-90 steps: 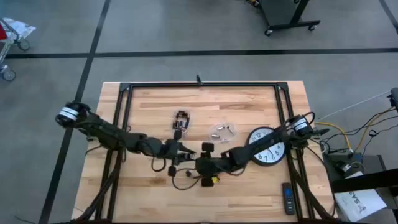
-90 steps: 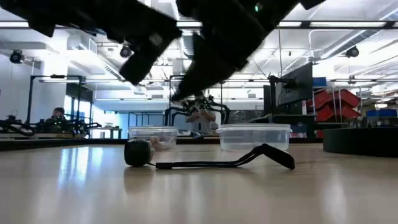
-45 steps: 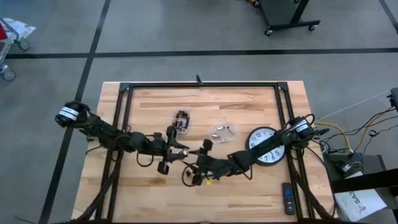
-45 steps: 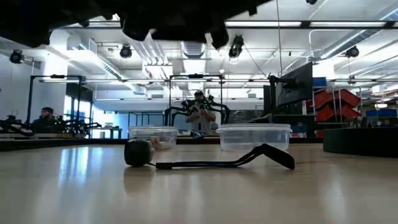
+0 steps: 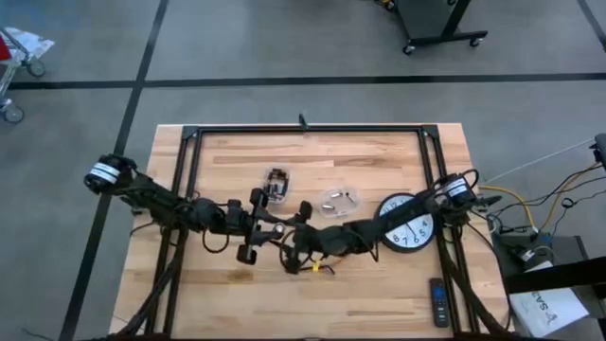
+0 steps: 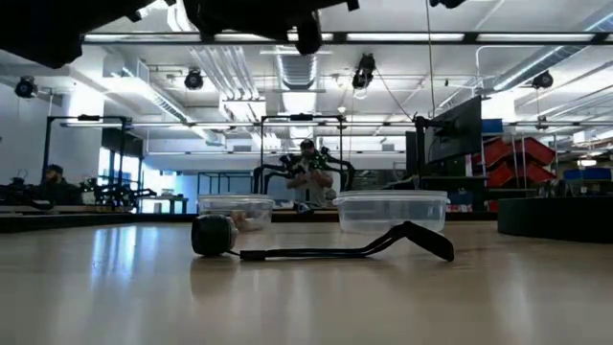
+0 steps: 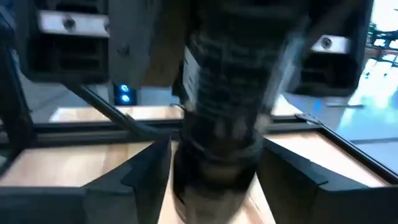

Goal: Insert battery
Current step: Close the black flashlight cover

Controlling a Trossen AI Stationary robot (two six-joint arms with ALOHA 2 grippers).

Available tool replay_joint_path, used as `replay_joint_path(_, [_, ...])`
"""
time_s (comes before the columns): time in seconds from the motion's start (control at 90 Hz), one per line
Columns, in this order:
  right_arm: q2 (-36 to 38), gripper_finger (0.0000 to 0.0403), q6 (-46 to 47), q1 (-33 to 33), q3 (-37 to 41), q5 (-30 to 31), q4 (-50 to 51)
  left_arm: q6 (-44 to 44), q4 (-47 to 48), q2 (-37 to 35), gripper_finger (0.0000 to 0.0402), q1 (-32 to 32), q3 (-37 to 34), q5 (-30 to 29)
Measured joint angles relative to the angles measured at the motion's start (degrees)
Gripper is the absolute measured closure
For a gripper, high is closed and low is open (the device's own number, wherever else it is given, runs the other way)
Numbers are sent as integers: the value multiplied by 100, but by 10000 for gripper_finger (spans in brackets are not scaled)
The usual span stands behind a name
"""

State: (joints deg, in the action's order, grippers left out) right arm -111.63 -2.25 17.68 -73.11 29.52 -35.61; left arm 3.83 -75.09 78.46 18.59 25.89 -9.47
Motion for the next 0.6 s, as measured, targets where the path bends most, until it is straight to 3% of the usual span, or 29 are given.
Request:
replay_joint_path(0.244, [0,280,-58,-47,-56,-16,51,201,-96,-7,297,-2,11,-1])
replay_joint_path(0.422, [10,281,-51,-47,-56,-21,359,157,184,-116,272,-4,-2,-2])
replay_joint_path(0.6, [44,281,197,-44,-43,-297,831,-8,1404,-640,245,-4,-2,-24])
